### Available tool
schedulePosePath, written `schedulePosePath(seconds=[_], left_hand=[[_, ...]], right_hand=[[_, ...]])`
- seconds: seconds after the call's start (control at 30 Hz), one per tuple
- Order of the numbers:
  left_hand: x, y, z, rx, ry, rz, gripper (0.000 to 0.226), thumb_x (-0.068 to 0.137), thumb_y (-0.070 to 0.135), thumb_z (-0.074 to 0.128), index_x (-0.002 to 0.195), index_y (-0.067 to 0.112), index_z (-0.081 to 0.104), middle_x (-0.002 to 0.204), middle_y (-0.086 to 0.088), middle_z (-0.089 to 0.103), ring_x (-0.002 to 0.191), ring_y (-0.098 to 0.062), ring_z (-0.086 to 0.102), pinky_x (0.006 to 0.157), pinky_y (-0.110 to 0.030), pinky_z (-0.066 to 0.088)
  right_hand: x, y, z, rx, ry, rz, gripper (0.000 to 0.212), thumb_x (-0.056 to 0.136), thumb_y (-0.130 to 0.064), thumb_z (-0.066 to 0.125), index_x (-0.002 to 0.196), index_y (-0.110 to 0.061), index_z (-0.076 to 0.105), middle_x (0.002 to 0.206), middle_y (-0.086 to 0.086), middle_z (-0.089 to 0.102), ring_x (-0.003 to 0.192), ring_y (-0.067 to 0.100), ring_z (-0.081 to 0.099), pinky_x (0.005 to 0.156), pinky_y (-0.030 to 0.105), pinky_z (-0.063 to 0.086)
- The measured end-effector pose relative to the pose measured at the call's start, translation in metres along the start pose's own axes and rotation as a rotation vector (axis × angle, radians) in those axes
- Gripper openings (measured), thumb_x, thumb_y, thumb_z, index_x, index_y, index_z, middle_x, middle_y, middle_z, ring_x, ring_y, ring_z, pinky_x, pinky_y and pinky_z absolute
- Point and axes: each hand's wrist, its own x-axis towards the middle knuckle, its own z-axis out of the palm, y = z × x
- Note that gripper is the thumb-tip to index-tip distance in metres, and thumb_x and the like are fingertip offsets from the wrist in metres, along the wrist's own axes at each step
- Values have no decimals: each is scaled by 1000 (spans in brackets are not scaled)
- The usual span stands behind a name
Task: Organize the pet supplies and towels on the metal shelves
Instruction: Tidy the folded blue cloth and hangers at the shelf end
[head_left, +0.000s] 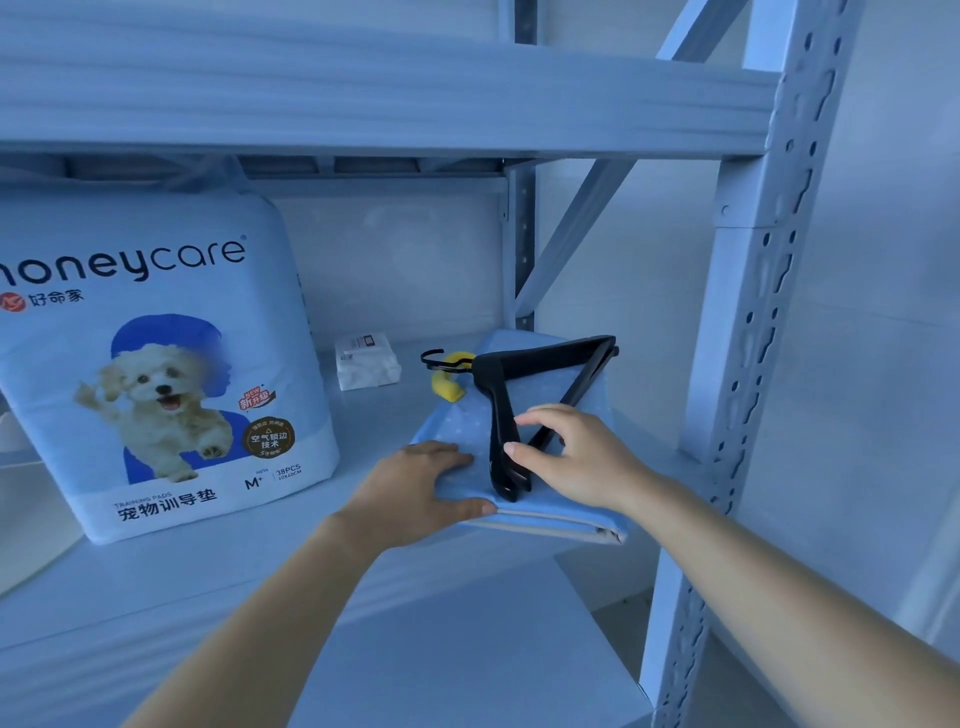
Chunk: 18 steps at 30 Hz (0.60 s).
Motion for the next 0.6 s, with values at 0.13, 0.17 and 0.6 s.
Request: schedulePosePath(seconds=[0.13,0.17,0.6], left_hand=[[-6,32,12,9,61,-76,75,74,67,58,137,30,43,147,11,36,136,-8,28,109,-22,21],[-7,41,16,6,77,-95,76,74,68,58,137,29,43,147,10,36,136,-8,29,109,-22,22],[-21,132,44,103,191,-277,69,75,69,54,129,27,51,132,8,49,123,-13,44,95,-27,39]], right_hand=[[-5,6,-18,-8,0,-18,42,88,-41,58,123,-19,58,130,-11,52,122,4,46,93,15,30],[-7,7,-23,-7,-2,-16,42,87,-41,58,123,-19,57,129,-11,53,121,5,47,93,16,32],[-45,43,-51,-50,-9,-113,21,69,-24,67,74,-8,55,65,4,55,60,21,49,53,32,38]])
